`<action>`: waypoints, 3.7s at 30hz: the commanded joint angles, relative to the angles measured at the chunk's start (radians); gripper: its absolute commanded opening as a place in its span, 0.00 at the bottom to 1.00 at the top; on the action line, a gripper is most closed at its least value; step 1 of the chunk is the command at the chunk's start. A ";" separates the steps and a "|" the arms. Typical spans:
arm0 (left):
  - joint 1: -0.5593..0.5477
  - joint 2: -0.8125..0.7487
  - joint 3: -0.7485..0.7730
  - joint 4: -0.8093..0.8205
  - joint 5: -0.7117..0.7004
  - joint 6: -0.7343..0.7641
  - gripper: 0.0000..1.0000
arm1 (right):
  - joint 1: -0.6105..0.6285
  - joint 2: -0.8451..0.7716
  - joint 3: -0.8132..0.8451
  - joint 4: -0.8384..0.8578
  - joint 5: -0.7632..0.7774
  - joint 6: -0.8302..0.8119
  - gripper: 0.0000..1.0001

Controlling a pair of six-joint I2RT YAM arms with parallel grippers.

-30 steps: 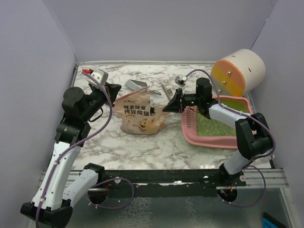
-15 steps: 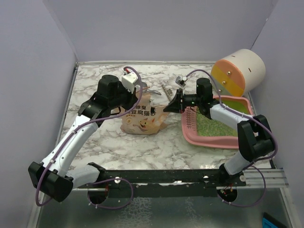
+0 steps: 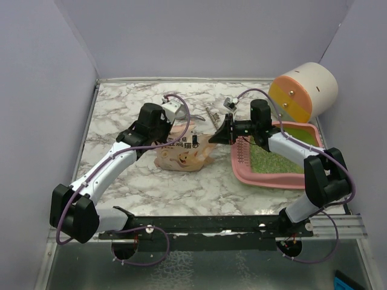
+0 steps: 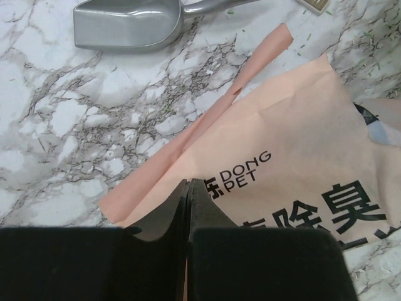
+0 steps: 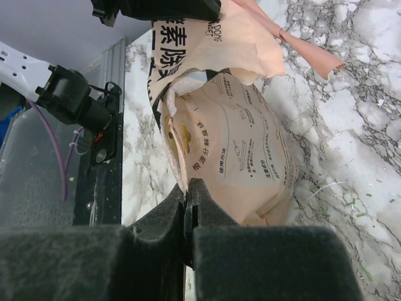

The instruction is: Fill the litter box with clean litter

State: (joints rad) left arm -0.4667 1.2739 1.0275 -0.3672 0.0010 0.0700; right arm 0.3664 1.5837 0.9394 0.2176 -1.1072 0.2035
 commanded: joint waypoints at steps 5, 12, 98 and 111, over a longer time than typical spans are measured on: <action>-0.001 -0.042 -0.040 0.026 0.091 0.089 0.00 | -0.004 0.001 0.061 -0.082 0.029 -0.017 0.01; -0.003 -0.154 -0.046 0.103 0.111 0.115 0.02 | -0.004 0.051 0.157 -0.257 0.040 0.071 0.01; -0.333 0.092 0.090 -0.011 0.245 0.563 0.51 | -0.110 -0.292 0.167 -0.538 0.578 0.028 0.63; -0.303 0.070 0.045 0.024 0.249 0.547 0.47 | -0.118 -0.254 0.153 -0.524 0.386 0.006 0.62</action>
State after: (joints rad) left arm -0.7738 1.3663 1.0904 -0.3317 0.2127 0.6266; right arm 0.2535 1.3003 1.0763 -0.3428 -0.5484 0.2348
